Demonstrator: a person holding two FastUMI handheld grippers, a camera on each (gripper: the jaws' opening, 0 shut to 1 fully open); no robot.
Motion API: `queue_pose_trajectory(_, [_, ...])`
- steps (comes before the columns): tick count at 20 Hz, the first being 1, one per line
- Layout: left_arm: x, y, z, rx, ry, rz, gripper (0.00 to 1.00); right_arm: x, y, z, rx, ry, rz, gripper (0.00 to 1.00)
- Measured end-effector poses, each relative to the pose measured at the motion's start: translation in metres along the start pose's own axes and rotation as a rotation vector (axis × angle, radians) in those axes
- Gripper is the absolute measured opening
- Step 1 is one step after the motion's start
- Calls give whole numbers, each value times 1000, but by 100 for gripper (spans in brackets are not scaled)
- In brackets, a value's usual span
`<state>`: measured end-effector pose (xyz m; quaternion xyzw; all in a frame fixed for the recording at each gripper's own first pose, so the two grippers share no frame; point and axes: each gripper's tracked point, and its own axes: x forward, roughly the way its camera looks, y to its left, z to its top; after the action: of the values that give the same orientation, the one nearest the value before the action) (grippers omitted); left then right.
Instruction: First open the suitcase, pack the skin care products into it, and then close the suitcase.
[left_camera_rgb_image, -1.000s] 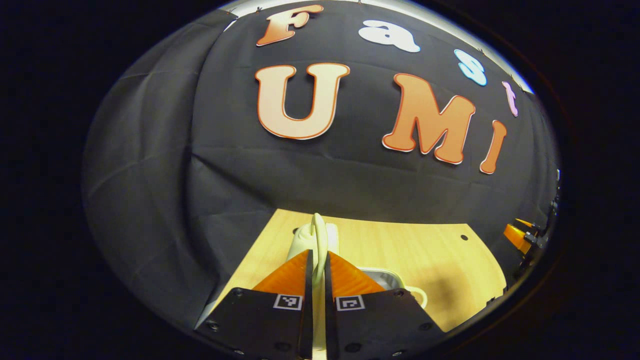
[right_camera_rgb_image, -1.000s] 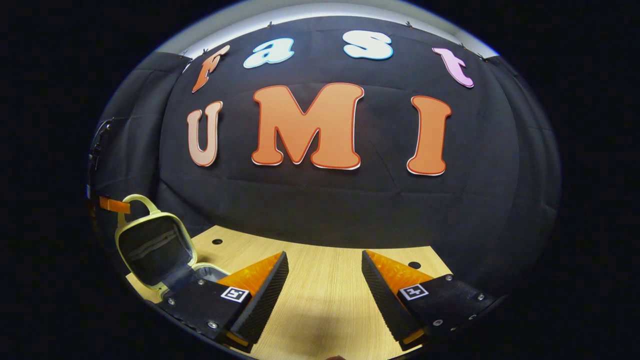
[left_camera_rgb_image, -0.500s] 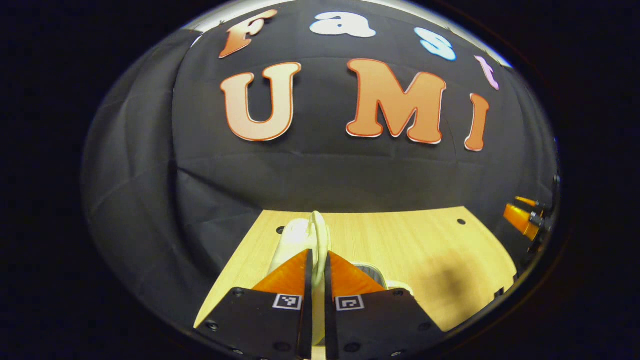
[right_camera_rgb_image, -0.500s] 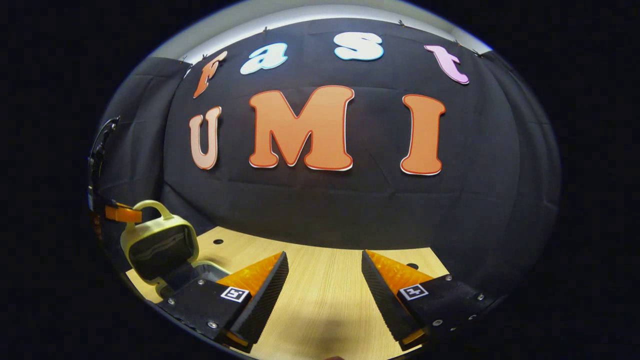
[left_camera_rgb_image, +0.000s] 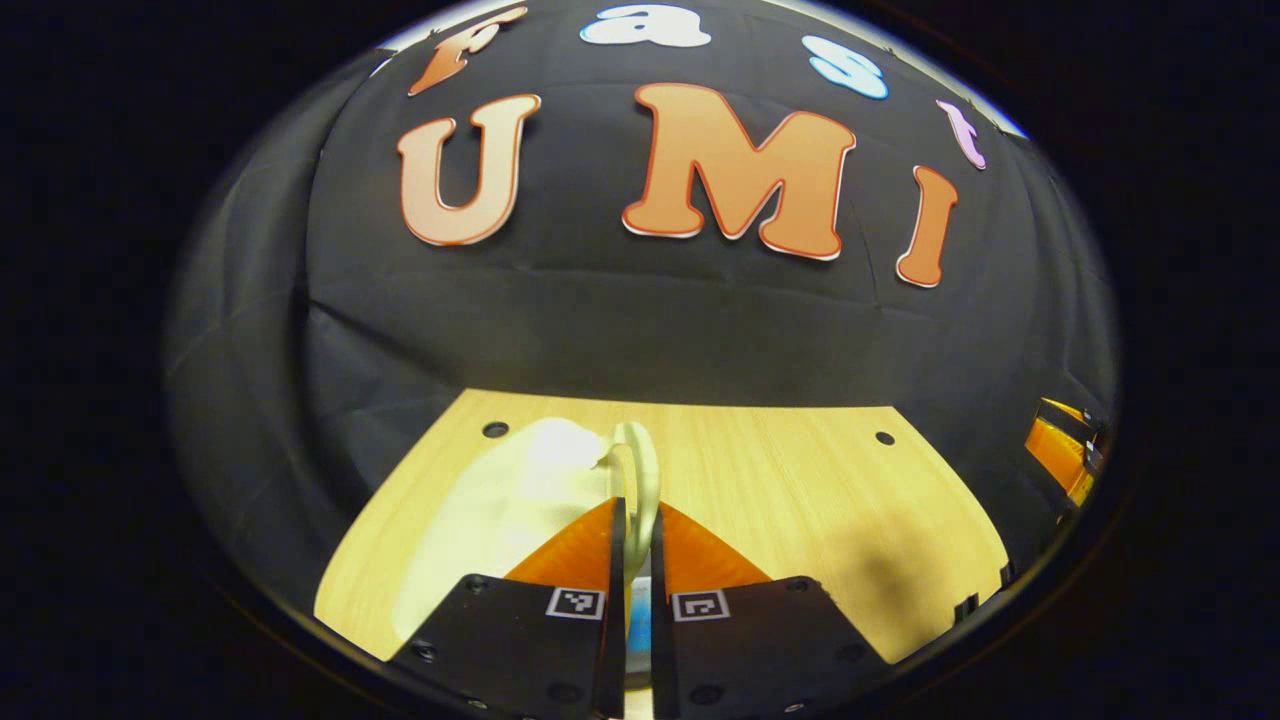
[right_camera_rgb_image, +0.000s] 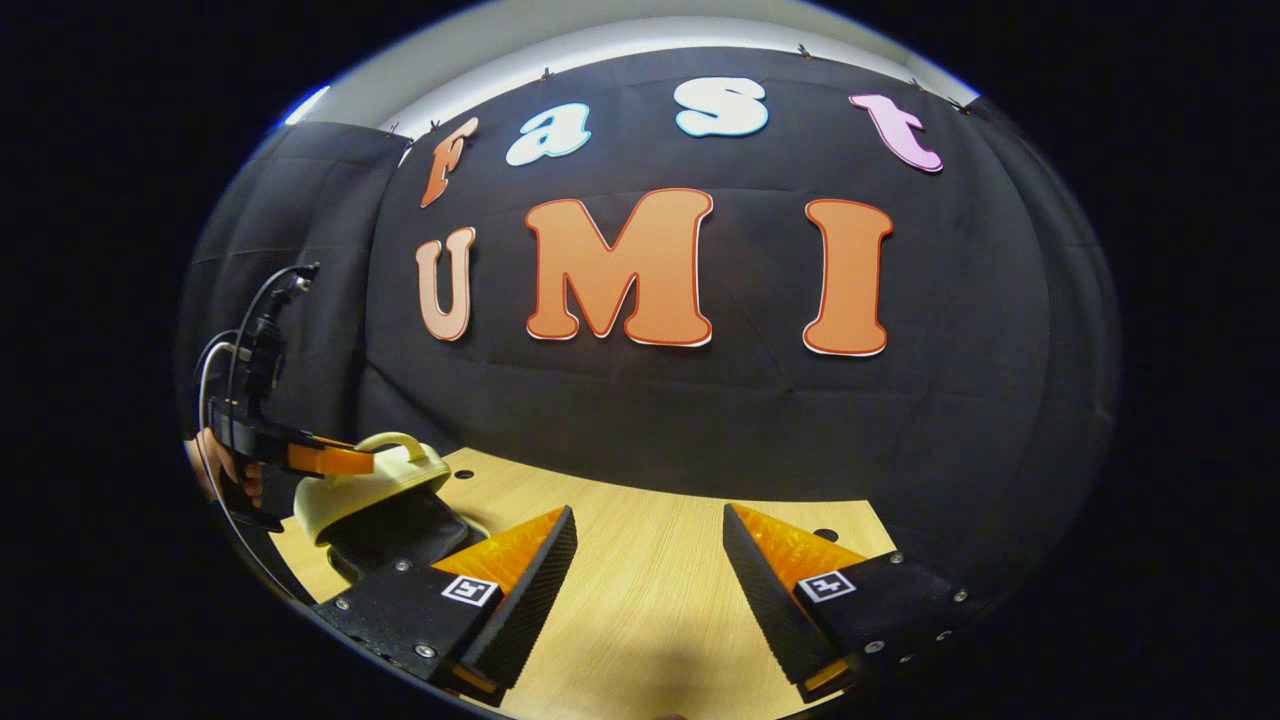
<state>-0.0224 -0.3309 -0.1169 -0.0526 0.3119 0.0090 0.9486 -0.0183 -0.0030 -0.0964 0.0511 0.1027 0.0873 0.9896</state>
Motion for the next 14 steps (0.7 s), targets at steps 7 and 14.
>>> queue_pose_trajectory(7, [25, -46, -59, 64, 124, -63, 11, -13, -29, -19, 50, 26, -48, 93])
queue_pose_trajectory(14, [43, -64, -100, 62, 197, -83, 11, -14, -23, -35, 43, 58, -45, 94])
